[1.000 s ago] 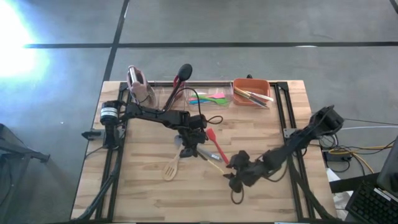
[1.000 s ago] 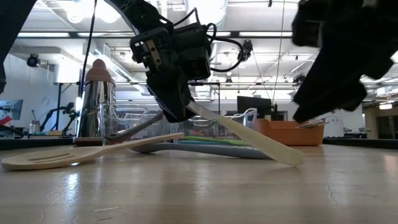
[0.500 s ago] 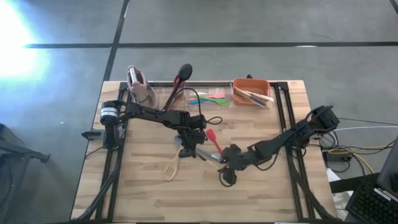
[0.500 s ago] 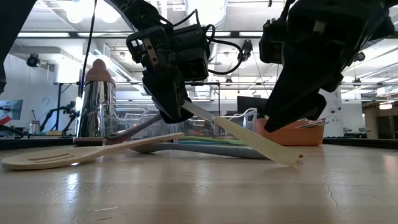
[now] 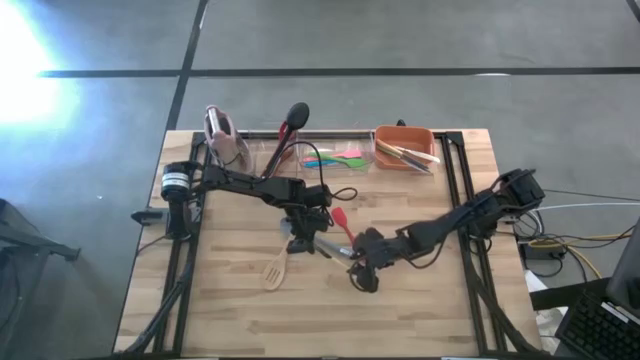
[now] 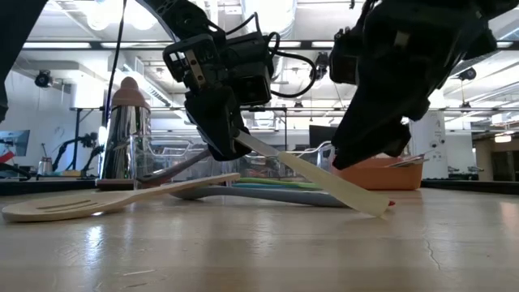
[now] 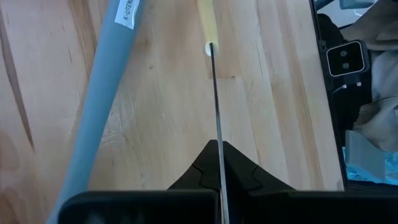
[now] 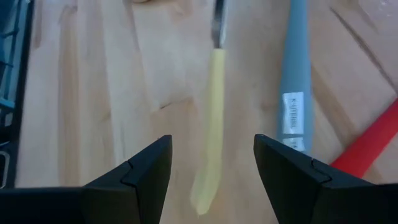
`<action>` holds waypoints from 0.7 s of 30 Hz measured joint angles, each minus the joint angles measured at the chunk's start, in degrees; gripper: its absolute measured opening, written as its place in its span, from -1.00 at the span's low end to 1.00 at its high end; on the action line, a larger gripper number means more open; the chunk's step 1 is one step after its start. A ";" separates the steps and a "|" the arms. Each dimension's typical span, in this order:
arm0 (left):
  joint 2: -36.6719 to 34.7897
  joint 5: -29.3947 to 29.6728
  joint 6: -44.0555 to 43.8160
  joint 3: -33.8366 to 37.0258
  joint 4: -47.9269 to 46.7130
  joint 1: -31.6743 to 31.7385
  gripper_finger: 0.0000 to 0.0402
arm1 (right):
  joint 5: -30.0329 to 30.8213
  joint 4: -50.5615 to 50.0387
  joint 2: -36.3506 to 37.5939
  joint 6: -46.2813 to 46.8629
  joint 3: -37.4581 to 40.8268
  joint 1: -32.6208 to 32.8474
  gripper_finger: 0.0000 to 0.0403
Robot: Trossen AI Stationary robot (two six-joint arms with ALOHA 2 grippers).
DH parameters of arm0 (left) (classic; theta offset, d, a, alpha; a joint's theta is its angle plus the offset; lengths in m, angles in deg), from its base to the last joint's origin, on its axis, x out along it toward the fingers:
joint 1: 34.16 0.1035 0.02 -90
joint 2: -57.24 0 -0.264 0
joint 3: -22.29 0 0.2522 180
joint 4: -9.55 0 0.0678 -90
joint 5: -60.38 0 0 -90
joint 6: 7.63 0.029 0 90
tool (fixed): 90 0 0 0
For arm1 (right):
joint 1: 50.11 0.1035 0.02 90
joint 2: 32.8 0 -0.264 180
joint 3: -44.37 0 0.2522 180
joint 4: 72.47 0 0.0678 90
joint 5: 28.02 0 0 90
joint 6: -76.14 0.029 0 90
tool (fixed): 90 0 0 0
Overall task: Pick & Place Kitchen Items
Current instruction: Put the yellow knife into the orange bin
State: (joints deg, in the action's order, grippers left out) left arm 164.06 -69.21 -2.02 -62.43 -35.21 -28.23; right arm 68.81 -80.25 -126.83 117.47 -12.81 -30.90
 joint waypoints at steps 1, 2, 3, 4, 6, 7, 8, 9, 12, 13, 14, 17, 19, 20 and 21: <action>0.00 0.00 0.00 0.00 0.00 0.00 -1.00 | 0.02 0.25 -0.36 -0.01 0.09 -0.27 0.09; 0.00 0.00 0.00 0.00 0.00 0.00 -1.00 | -0.16 0.90 -0.88 -0.02 0.09 -0.52 0.09; 0.00 0.00 0.00 0.00 0.00 0.00 -1.00 | -0.93 1.78 -1.70 -0.04 0.09 -0.76 0.09; 0.00 -0.02 0.00 0.00 0.00 0.00 -1.00 | -1.97 3.13 -2.76 -0.04 0.12 -1.04 0.09; 0.00 -0.04 0.00 0.00 -0.07 0.00 -1.00 | -3.90 6.02 -4.79 -0.08 0.13 -1.38 0.09; 0.00 -0.05 0.00 0.00 -0.10 0.00 -1.00 | -4.15 6.88 -5.71 -0.09 0.14 -1.38 0.09; 0.00 -0.08 0.00 0.00 -0.13 0.00 -1.00 | -4.20 7.11 -6.46 -0.10 -0.10 -1.38 0.09; 0.00 -0.10 0.00 0.00 -0.25 0.00 -1.00 | -4.29 7.29 -7.16 -0.09 -0.43 -1.38 0.09; 0.00 -0.11 0.02 0.00 -0.50 0.00 -1.00 | -4.37 7.88 -9.18 -0.08 -1.15 -1.38 0.09; 0.00 -0.11 0.02 0.00 -0.55 0.00 -1.00 | -4.63 8.48 -10.00 -0.06 -1.47 -1.38 0.09; 0.00 -0.12 0.02 0.00 -0.55 0.00 -1.00 | -4.98 8.80 -10.64 -0.10 -1.73 -1.42 0.09; 0.00 -0.11 0.02 0.00 -0.69 0.00 -1.00 | -5.14 9.06 -12.04 -0.59 -2.68 -1.41 0.09; 0.00 -0.14 0.02 0.00 -0.81 0.00 -1.00 | -5.14 8.90 -12.49 -0.97 -3.15 -1.41 0.08; 0.00 -0.18 0.02 0.00 -0.96 0.00 -1.00 | -5.14 8.66 -12.53 -1.23 -3.31 -1.41 0.06; 0.00 -0.22 0.02 0.00 -1.11 -0.01 -1.00 | -5.14 8.56 -12.50 -1.53 -3.35 -1.41 0.03</action>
State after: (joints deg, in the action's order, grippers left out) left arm 164.06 -69.43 -2.00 -62.43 -36.33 -28.24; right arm 63.67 -71.69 -139.34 115.95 -16.15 -32.30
